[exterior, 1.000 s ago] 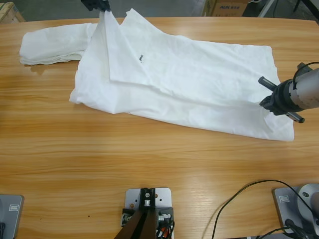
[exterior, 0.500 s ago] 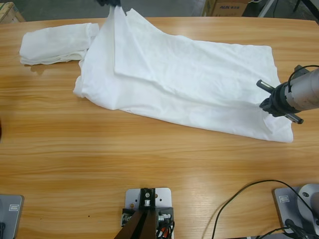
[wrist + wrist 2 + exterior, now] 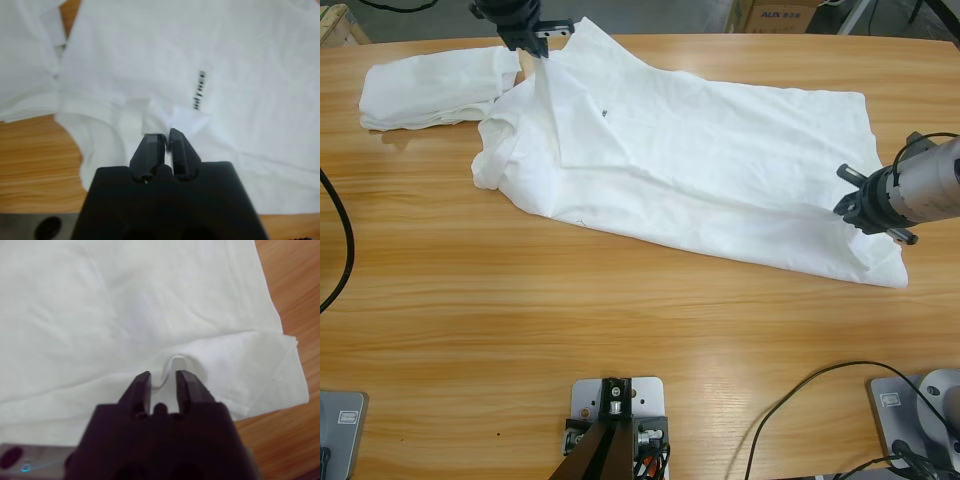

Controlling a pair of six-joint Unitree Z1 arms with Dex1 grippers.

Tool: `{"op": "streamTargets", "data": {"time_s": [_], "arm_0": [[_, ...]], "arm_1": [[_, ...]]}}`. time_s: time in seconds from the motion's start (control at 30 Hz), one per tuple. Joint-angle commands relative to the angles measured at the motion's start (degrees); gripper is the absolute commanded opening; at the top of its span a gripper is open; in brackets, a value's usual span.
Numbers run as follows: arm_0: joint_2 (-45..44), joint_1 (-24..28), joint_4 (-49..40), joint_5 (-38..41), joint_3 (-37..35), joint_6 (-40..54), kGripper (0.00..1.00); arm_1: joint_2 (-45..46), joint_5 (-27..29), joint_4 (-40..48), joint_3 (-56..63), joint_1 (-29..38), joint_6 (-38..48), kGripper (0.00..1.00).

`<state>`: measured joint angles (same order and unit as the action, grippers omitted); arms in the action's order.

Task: Fold clothes

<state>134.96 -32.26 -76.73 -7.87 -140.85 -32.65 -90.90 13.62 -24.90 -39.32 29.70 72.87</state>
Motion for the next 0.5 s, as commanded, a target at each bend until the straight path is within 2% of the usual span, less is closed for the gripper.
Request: {"op": "streamTargets", "data": {"time_s": [0.03, 0.13, 0.23, 0.27, 0.37, 0.5], "arm_0": [[-5.40, 1.21, -6.37, -9.92, 3.44, 3.12, 0.908], [-13.31, 1.11, -4.43, -10.20, 19.57, 9.34, 0.878], [-26.25, 0.21, 10.65, -6.02, 42.20, 18.25, 0.579], [-29.45, 0.81, 14.43, -3.77, 47.91, 19.57, 0.538], [-34.27, 2.71, 21.74, 0.40, 59.71, 21.75, 0.536], [-35.29, 2.72, 30.48, 6.78, 68.25, 29.66, 0.550]], "arm_1": [[4.80, -0.17, 0.61, 0.82, -0.56, -2.01, 1.000], [5.75, -1.38, 0.64, 0.86, 0.27, -3.91, 1.000], [5.47, -5.60, 1.05, 0.82, 0.41, -9.13, 1.000], [5.31, -6.43, 1.08, 0.86, 0.66, -10.45, 1.000], [5.77, -7.76, 1.79, 0.91, 1.57, -13.41, 0.991], [7.28, -9.34, 3.02, 1.11, 2.20, -16.24, 0.980]]}}
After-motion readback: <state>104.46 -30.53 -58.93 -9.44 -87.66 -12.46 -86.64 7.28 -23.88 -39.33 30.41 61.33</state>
